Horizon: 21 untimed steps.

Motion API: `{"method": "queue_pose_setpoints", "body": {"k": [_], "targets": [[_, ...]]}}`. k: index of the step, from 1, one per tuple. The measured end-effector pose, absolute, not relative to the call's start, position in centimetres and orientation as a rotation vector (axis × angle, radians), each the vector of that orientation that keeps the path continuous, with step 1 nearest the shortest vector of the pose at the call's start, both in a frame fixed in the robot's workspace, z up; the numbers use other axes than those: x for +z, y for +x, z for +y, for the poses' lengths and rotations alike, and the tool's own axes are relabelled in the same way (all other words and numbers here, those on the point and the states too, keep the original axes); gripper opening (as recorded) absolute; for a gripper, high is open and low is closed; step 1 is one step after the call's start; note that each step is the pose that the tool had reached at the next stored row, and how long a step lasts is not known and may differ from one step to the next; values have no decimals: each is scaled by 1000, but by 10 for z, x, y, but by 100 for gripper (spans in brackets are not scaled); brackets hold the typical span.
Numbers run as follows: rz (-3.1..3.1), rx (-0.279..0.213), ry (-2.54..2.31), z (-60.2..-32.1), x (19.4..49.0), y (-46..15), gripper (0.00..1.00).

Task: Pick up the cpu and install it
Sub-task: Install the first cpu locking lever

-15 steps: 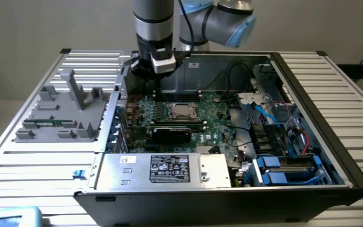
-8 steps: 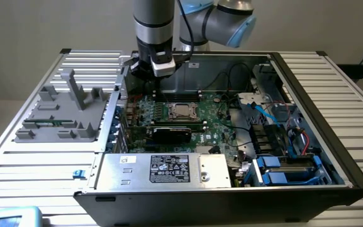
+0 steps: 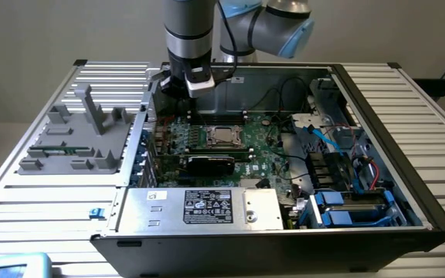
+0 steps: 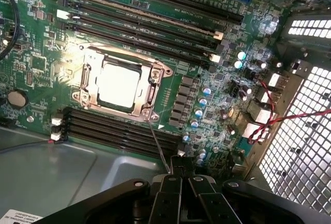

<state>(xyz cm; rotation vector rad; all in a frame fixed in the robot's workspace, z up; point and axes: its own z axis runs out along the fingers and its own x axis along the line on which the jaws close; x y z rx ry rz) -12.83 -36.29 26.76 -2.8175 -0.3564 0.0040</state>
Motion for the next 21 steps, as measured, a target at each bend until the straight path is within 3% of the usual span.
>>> {"method": "queue_pose_setpoints", "body": {"k": [21], "targets": [[-328, 12, -2772, -361, 249, -127, 11]]}}
